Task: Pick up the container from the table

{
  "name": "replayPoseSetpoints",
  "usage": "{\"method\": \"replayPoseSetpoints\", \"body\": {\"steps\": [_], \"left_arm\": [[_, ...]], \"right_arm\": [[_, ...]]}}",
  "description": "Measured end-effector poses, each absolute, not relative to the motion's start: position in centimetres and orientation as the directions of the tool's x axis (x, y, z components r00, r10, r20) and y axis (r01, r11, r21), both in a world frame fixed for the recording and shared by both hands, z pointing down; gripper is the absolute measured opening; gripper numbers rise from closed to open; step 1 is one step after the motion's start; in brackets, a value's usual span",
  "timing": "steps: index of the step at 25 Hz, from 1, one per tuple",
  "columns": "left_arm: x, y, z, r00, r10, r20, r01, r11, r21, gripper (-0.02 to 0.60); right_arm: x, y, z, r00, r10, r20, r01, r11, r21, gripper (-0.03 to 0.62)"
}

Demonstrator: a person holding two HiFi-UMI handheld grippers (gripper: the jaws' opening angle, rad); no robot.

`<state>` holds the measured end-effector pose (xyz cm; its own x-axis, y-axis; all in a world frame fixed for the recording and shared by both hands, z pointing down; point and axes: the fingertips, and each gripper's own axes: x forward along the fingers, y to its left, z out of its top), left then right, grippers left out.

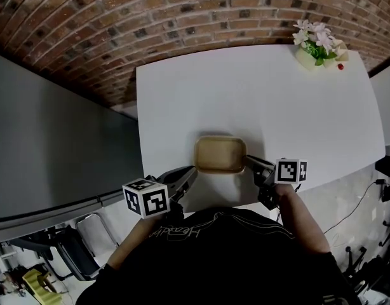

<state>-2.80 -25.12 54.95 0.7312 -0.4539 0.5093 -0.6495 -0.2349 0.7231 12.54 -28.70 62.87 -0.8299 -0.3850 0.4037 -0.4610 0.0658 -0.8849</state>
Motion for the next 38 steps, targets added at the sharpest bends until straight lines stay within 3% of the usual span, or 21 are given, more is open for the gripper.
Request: {"method": "replayPoseSetpoints", "body": {"steps": [19, 38], "left_arm": [[-4.4, -24.0, 53.9, 0.715, -0.49, 0.499, -0.659, -0.232, 0.715, 0.003], [-5.7, -19.2, 48.8, 0.742, -0.494, 0.453, -0.645, -0.341, 0.684, 0.003]], "right_arm": [[12.5, -28.1, 61.7, -0.811, -0.427, 0.4, -0.476, 0.085, -0.875, 0.044], [12.0, -24.1, 52.6, -0.763, -0.588, 0.268, -0.463, 0.208, -0.862, 0.044]]}}
